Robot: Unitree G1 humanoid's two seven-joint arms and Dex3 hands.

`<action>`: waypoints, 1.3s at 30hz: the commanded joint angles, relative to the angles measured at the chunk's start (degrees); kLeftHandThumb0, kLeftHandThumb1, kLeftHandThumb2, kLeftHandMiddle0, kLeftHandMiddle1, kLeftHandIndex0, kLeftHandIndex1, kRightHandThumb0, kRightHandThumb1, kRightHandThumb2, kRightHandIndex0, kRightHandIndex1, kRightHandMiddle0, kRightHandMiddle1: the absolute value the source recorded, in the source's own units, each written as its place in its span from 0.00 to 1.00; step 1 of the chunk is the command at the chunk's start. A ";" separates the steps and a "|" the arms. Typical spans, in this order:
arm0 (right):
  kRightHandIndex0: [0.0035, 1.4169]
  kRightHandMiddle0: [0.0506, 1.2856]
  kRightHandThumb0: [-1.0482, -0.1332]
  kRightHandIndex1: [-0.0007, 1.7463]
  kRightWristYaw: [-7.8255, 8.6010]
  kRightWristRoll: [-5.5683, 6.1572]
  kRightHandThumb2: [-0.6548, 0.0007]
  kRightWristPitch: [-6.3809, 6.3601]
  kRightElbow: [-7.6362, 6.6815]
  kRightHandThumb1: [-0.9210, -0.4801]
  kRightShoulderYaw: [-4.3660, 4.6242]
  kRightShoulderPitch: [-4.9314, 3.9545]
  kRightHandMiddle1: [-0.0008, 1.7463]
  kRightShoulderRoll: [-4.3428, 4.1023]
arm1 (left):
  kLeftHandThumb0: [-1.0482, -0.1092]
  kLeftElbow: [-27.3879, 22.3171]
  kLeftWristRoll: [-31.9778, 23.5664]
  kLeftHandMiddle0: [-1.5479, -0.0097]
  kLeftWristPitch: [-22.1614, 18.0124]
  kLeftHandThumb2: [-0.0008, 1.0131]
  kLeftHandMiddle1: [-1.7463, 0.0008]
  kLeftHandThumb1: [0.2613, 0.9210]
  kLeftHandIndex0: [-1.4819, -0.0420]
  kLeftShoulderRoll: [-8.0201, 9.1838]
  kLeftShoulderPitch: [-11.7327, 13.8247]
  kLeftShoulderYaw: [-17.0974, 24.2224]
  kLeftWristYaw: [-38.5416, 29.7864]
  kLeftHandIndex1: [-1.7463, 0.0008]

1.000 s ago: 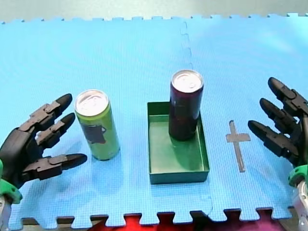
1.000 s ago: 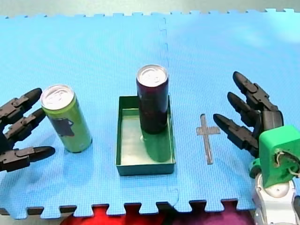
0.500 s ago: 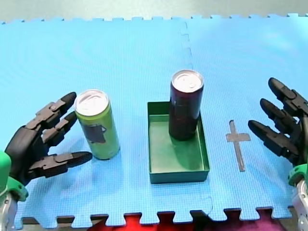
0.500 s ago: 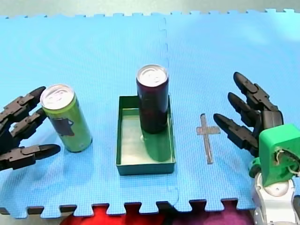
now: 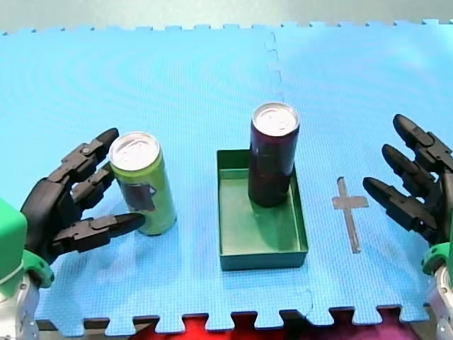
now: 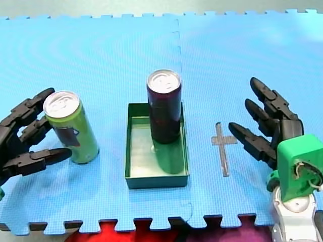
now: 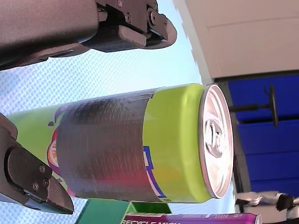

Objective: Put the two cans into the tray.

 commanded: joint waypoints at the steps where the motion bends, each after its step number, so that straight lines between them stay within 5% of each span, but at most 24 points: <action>1: 0.43 0.42 0.34 0.00 0.01 0.13 1.00 -0.08 -0.46 0.47 -0.05 0.21 0.00 -0.09 | 0.12 0.43 -0.37 0.88 0.39 0.00 1.00 0.51 0.86 -0.06 -0.51 0.30 -0.07 1.00; 20: 0.44 0.42 0.34 0.00 0.85 0.31 1.00 -1.44 -3.05 0.47 0.36 1.65 0.00 0.23 | 0.05 2.68 1.60 0.88 -0.79 0.01 1.00 0.56 0.85 -0.65 -2.76 -0.45 1.41 1.00; 39: 0.44 0.41 0.34 0.00 0.79 -0.19 1.00 -2.66 -2.23 0.45 0.30 1.02 0.00 0.02 | 0.00 5.25 3.05 0.87 -2.22 0.01 1.00 0.61 0.85 -1.21 -5.21 -1.21 1.99 1.00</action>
